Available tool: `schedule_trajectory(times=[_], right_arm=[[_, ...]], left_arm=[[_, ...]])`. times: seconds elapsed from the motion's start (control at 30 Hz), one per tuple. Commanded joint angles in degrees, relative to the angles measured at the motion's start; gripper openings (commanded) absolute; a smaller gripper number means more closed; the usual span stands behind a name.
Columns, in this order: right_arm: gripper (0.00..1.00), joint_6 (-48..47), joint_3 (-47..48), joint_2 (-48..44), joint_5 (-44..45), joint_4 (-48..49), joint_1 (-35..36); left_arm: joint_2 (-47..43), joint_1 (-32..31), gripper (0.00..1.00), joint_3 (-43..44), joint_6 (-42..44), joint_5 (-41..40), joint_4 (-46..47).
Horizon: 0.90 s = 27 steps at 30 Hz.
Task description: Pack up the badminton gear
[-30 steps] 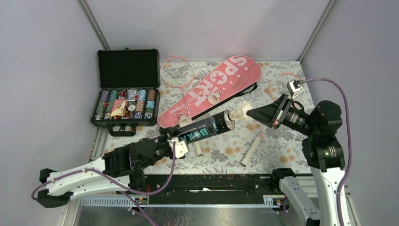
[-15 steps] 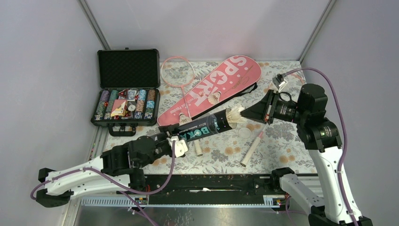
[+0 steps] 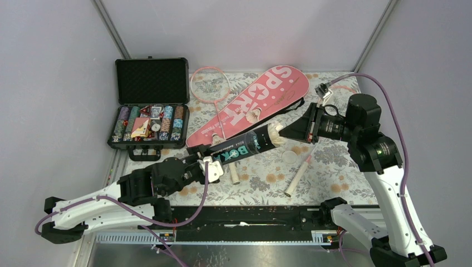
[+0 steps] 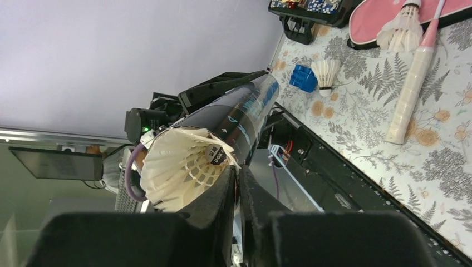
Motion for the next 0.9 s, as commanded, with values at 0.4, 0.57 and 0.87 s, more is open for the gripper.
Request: schedule_trajectory(times=[0.4, 0.57, 0.87], right_arm=[[0.6, -14.2, 2.6, 4.6, 1.1, -4.5, 1.7], [0.6, -15.8, 3.3, 6.0, -1.1, -3.5, 1.7], [0.58, -15.8, 0.3, 8.0, -0.7, -1.5, 3.0]], left_arm=[[-3.9, -0.2, 0.39, -3.3, 0.2, 0.8, 10.0], [-4.6, -0.2, 0.39, -5.0, -0.8, 1.6, 11.1], [-2.9, -0.2, 0.39, -6.2, -0.8, 1.0, 14.8]])
